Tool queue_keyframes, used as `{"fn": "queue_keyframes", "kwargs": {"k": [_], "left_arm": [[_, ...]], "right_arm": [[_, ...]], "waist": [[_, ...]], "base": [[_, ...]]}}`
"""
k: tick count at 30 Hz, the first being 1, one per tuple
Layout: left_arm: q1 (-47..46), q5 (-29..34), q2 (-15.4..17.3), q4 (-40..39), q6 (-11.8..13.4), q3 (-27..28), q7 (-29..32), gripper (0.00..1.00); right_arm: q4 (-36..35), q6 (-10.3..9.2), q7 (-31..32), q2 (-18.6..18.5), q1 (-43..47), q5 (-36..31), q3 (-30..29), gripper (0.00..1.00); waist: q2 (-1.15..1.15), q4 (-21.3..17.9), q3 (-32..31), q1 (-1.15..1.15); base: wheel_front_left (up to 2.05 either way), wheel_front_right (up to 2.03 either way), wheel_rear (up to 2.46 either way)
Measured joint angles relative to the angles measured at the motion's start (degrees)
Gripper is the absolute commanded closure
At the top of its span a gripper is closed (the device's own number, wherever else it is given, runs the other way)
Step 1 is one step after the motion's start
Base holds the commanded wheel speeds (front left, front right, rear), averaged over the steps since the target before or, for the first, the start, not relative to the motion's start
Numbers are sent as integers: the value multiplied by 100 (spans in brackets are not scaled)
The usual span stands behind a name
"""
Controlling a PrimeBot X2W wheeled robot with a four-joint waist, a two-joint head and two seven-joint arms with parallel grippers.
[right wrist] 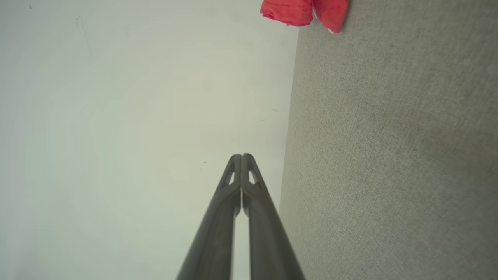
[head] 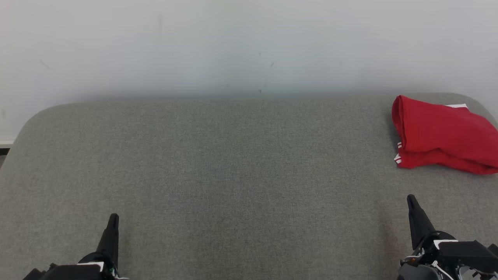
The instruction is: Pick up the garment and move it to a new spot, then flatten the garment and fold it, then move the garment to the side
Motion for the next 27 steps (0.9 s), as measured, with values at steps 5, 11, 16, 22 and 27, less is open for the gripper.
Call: {"fn": "queue_keyframes", "kwargs": {"k": [5, 11, 16, 22, 27], "left_arm": [[0, 0, 0, 0, 0, -1, 0, 100], [-1, 0, 0, -1, 0, -1, 0, 100], [-1, 0, 0, 0, 0, 0, 0, 100], [-1, 0, 0, -1, 0, -2, 0, 100], [-1, 0, 0, -1, 0, -1, 0, 100]], "right_arm": [[1, 0, 4, 3, 0, -2, -8, 100], [1, 0, 7, 8, -1, -16, -13, 100], [1, 0, 7, 12, -1, -18, -18, 100], [2, 0, 9, 16, -1, -24, -22, 100], [1, 0, 12, 20, -2, -24, -25, 100]], "waist": [[0, 0, 0, 0], [0, 0, 0, 0], [0, 0, 0, 0], [0, 0, 0, 0], [0, 0, 0, 0]], "base": [[0, 0, 0], [0, 0, 0], [0, 0, 0], [0, 0, 0], [0, 0, 0]]}}
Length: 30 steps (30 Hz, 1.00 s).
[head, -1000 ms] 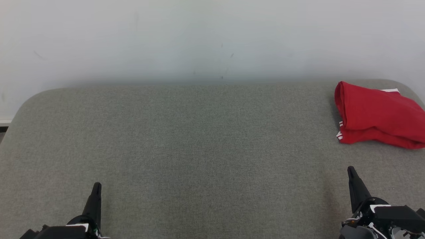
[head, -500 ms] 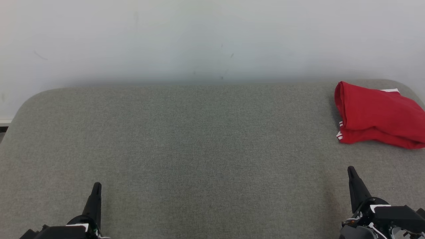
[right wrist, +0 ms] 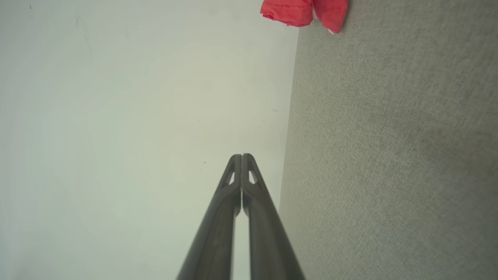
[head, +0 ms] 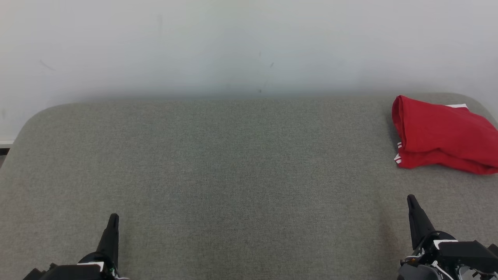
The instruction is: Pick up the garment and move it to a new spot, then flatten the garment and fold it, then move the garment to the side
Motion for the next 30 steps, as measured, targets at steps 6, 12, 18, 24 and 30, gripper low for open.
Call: {"fn": "queue_keyframes", "kwargs": {"k": [6, 12, 18, 24, 30], "left_arm": [[-1, 0, 0, 2, 0, 0, 0, 100], [-1, 0, 0, 0, 0, -1, 0, 100], [-1, 0, -1, 1, 0, 0, 0, 100], [-1, 0, 0, 0, 0, -1, 0, 100], [-1, -1, -1, 1, 0, 1, 0, 100]], "right_arm": [[0, 0, 2, 2, 0, -2, -3, 100], [1, 0, 3, 5, -1, -16, -8, 100], [1, 0, 13, 8, -1, -16, -12, 100], [2, 0, 19, 10, -1, -18, -18, 100], [1, 0, 20, 12, -2, -18, -21, 100]], "waist": [[1, 0, 0, 0], [0, 0, 0, 1], [0, 0, 0, 1], [1, 0, 0, 1], [0, 0, 0, 1]], "base": [[0, 0, 0], [0, 0, 0], [0, 0, 0], [0, 0, 0], [0, 0, 0]]}}
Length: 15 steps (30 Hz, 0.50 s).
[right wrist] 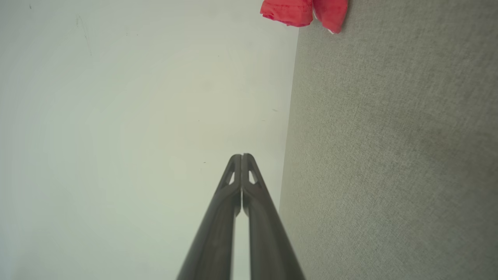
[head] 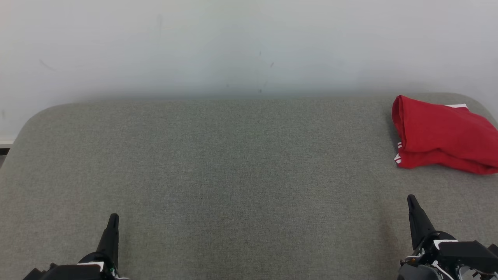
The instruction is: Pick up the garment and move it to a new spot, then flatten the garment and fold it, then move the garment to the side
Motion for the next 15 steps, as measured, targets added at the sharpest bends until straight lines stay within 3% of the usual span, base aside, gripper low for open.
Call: {"fn": "queue_keyframes", "kwargs": {"k": [15], "left_arm": [[0, 0, 1, -1, -1, -2, 0, 100]], "right_arm": [[1, 0, 2, 5, -1, -2, -7, 100]], "waist": [[0, 0, 0, 0]], "base": [[0, 0, 0]]}}
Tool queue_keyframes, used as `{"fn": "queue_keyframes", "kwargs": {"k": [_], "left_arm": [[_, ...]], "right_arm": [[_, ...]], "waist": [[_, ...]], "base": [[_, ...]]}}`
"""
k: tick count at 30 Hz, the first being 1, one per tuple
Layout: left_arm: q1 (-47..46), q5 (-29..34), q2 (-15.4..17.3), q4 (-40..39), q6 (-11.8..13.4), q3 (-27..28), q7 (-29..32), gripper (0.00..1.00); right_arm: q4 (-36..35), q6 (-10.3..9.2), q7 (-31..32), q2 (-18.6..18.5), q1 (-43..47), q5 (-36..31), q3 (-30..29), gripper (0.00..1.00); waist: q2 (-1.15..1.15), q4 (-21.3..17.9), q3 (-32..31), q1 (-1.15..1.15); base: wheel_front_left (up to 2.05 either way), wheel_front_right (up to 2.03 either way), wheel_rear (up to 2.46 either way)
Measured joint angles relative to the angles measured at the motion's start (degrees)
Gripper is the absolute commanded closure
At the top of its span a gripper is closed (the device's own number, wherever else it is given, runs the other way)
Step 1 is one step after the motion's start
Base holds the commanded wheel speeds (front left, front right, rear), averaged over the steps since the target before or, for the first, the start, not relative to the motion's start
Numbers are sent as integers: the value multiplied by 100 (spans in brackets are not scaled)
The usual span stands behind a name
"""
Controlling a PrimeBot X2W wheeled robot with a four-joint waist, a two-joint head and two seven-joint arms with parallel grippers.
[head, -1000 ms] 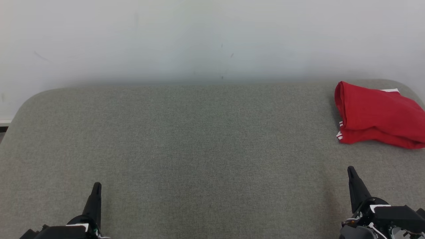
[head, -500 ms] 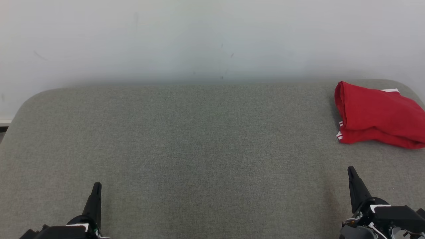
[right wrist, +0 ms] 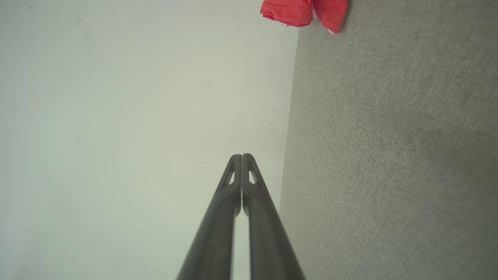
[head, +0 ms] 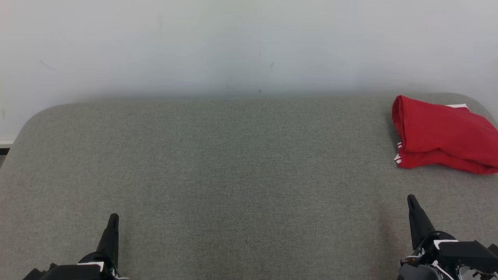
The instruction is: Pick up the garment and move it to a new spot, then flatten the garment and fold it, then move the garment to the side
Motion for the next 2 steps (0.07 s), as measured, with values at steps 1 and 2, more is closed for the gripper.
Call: {"fn": "queue_keyframes", "kwargs": {"k": [1, 2], "left_arm": [[0, 0, -1, 1, 1, 1, 0, 100], [0, 0, -1, 1, 1, 1, 0, 100]], "right_arm": [[-1, 0, 0, 0, 0, -1, -1, 100], [-1, 0, 0, 0, 0, -1, -1, 100]], "waist": [[0, 0, 0, 0], [0, 0, 0, 0]], "base": [[0, 0, 0], [0, 0, 0]]}}
